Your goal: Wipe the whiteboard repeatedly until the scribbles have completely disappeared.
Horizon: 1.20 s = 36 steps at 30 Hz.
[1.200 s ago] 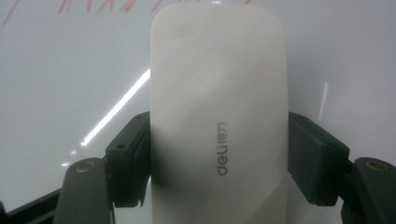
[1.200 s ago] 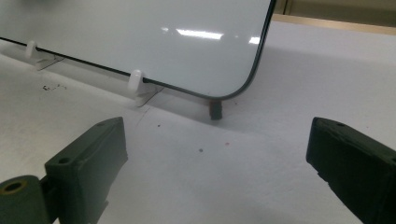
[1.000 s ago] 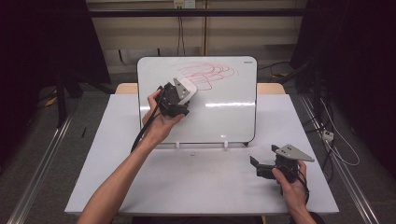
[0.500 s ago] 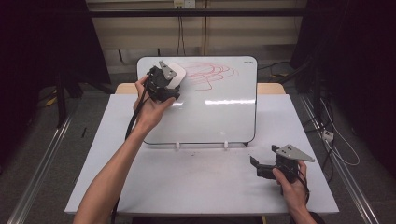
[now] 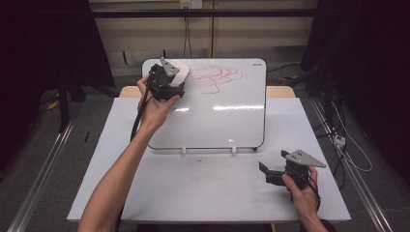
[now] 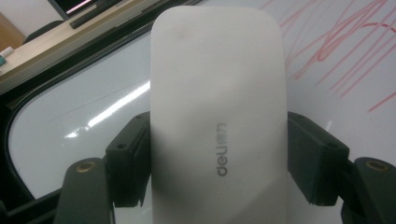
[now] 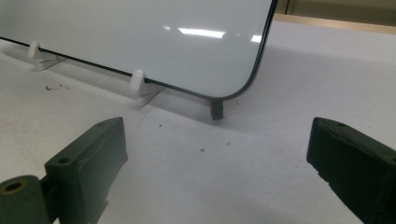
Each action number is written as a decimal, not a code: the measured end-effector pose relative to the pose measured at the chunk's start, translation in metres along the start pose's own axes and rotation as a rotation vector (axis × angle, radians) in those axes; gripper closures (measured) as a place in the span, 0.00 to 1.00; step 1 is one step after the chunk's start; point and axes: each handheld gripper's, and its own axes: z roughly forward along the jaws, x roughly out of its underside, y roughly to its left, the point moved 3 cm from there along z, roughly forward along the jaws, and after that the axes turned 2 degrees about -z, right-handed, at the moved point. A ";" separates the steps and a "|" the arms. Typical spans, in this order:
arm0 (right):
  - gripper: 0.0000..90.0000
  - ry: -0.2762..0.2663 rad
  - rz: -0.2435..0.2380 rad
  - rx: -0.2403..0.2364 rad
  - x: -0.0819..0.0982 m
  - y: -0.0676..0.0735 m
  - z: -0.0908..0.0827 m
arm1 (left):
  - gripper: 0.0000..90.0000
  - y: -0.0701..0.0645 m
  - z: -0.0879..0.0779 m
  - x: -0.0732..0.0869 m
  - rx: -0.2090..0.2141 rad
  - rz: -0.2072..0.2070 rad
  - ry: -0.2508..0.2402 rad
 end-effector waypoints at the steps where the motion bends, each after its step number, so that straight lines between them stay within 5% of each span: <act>1: 0.06 0.000 0.002 0.000 0.000 0.000 0.000 | 0.34 0.001 -0.001 0.001 0.007 0.015 0.004; 8: 0.06 0.001 0.001 0.000 0.000 0.000 0.000 | 0.34 -0.001 0.001 0.005 -0.009 0.024 -0.049; 27: 0.06 0.001 0.002 0.001 0.000 0.000 0.000 | 0.34 -0.013 0.002 0.001 -0.011 0.052 -0.055; 36: 0.06 0.000 0.000 0.002 0.000 0.000 0.000 | 0.34 -0.032 0.008 -0.005 0.006 0.073 -0.063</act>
